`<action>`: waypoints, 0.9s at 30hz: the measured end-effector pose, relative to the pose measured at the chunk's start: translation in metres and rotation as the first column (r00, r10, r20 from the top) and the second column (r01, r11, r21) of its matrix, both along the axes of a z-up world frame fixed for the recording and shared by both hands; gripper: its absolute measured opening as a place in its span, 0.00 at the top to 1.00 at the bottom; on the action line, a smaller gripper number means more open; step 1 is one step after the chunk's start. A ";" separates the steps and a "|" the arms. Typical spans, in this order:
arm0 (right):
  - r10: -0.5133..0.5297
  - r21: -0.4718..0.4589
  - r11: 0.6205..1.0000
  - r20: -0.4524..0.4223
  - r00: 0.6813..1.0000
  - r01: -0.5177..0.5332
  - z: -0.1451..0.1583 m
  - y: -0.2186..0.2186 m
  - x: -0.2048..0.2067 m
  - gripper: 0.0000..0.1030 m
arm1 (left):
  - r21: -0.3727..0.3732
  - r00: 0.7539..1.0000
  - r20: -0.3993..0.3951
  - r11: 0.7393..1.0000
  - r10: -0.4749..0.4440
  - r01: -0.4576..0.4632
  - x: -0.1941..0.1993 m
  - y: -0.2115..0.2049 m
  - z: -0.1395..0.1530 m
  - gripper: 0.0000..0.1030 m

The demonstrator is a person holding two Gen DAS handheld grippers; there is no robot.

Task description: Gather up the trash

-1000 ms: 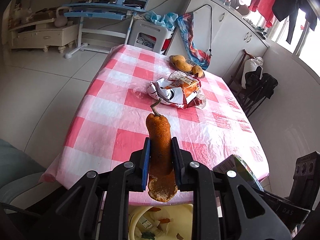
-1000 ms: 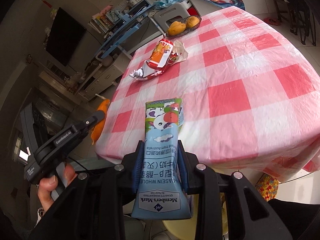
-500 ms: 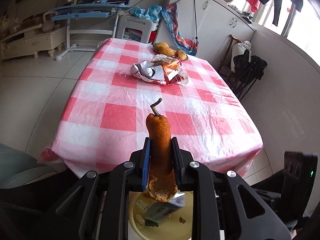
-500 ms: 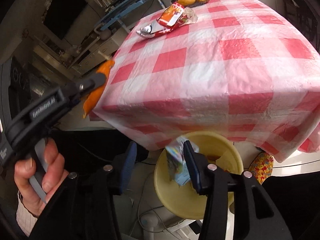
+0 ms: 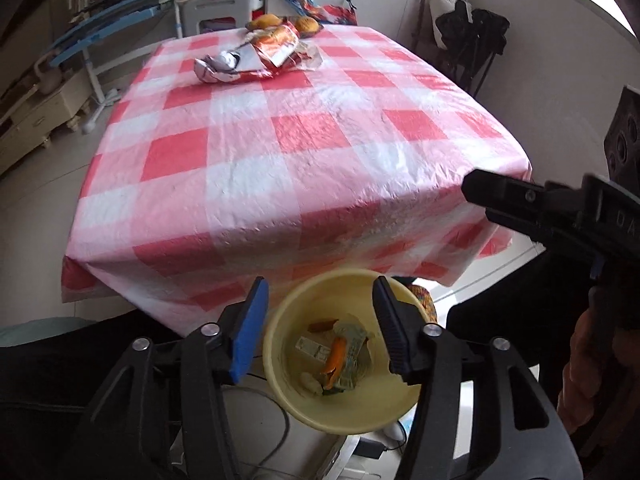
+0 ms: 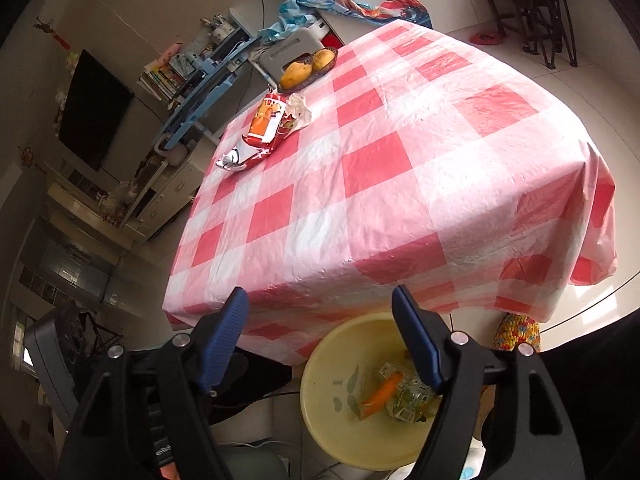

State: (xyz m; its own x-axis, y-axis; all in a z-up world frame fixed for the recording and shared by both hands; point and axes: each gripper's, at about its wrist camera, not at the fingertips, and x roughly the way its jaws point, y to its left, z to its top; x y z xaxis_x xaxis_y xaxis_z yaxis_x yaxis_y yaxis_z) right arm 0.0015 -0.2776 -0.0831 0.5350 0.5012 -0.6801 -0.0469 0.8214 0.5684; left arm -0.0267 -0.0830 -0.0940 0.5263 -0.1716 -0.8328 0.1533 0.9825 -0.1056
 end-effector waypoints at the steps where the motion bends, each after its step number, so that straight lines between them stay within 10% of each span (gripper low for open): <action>1: 0.000 -0.005 1.000 0.001 1.000 0.000 0.001 0.000 0.000 0.29 | -0.007 0.999 0.018 0.999 0.032 -0.032 0.001 0.006 0.003 0.40; 10: 0.030 -0.042 0.999 -0.005 1.000 -0.030 -0.004 0.006 0.000 0.27 | -0.108 0.960 0.066 0.958 0.273 -0.265 0.005 0.058 0.014 0.35; 27: 0.051 -0.053 0.997 -0.005 0.999 -0.051 -0.004 0.012 -0.001 0.27 | -0.106 0.950 0.083 0.951 0.301 -0.292 0.008 0.059 0.014 0.35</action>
